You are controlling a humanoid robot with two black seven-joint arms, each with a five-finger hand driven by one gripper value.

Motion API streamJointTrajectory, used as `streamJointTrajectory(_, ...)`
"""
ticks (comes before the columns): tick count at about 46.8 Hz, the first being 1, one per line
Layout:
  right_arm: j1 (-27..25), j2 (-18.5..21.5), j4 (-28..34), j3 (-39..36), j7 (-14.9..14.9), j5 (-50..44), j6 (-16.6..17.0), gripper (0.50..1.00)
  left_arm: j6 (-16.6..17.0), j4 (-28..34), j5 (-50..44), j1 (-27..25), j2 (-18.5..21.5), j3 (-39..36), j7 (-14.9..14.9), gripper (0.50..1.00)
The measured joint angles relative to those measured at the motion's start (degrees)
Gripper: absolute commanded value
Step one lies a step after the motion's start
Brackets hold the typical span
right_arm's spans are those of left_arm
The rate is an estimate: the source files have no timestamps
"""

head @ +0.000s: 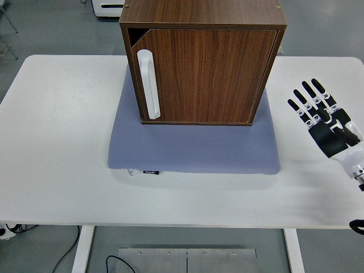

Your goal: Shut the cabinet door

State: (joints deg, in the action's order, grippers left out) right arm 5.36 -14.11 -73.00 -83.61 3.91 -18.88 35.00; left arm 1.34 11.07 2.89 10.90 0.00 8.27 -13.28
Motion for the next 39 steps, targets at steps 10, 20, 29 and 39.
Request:
streamJointTrajectory(10, -1.31, 2.02, 1.27, -2.84, 0.12, 0.11, 0.00, 1.000, 0.02, 0.00, 0.00, 0.00, 0.00, 0.00, 0.02, 1.000)
streamJointTrajectory(20, -3.85, 2.78, 2.79, -3.50, 0.13, 0.25, 0.00, 1.000, 0.04, 0.00, 0.00, 0.01, 0.00, -0.01, 0.02, 1.000)
streamJointTrajectory(29, -4.82, 2.78, 3.81, -3.62, 0.13, 0.25, 0.00, 1.000, 0.04, 0.00, 0.00, 0.00, 0.00, 0.00, 0.02, 1.000)
streamJointTrajectory(39, -5.53, 2.77, 4.27, -4.80, 0.13, 0.24, 0.00, 1.000, 0.04, 0.00, 0.00, 0.00, 0.00, -0.01, 0.02, 1.000)
